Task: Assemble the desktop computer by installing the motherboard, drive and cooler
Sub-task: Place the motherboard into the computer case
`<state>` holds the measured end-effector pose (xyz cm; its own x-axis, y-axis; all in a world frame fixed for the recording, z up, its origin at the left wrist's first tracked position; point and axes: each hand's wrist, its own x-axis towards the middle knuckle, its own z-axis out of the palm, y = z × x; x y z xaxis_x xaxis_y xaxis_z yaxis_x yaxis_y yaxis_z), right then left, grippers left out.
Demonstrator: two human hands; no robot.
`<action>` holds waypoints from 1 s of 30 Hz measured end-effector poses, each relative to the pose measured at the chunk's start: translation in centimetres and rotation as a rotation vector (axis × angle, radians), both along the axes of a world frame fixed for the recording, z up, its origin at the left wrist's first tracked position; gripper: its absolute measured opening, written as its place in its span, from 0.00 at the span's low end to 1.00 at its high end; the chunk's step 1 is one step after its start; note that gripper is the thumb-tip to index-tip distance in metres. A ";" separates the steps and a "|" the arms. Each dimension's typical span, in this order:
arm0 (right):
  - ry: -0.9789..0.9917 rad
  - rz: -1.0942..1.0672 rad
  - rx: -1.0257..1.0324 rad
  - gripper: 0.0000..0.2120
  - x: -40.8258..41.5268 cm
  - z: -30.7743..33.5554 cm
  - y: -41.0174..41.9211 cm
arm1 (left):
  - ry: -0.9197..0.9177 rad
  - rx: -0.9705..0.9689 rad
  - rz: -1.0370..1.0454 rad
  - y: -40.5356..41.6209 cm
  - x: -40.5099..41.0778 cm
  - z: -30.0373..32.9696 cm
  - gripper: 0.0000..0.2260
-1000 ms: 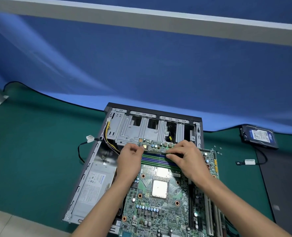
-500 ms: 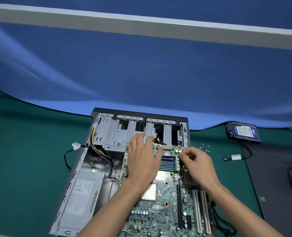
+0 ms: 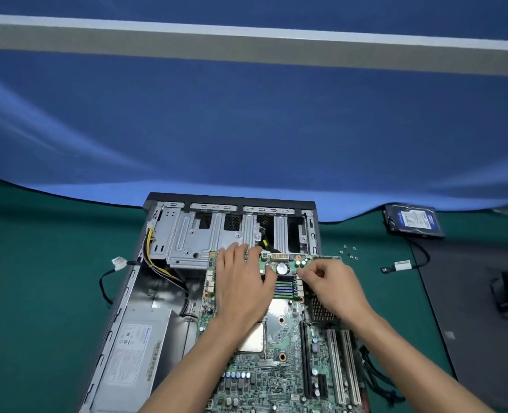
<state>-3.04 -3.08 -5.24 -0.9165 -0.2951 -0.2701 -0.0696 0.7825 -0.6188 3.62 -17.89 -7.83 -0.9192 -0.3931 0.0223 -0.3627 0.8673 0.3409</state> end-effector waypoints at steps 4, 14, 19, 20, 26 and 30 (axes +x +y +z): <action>-0.004 0.021 0.013 0.18 -0.1 -0.1 0.1 | -0.051 -0.069 -0.044 0.1 -0.1 -0.1 0.25; 0.091 0.109 0.182 0.19 0.3 0.2 -0.8 | -0.061 -0.128 -0.118 -0.3 0.3 -0.2 0.28; 0.043 0.079 0.215 0.21 0.1 0.3 -2.2 | -0.074 -0.142 -0.126 -0.4 0.3 -0.5 0.26; 0.025 0.064 0.200 0.21 0.0 0.3 -2.2 | -0.071 -0.139 -0.124 -0.4 0.2 -0.5 0.26; 0.028 0.020 0.137 0.20 0.3 -0.1 -2.4 | -0.039 -0.129 -0.116 -0.2 0.2 -0.8 0.25; 0.032 0.037 0.152 0.21 0.1 -0.1 -2.0 | -0.048 -0.129 -0.126 -0.2 0.2 -0.6 0.26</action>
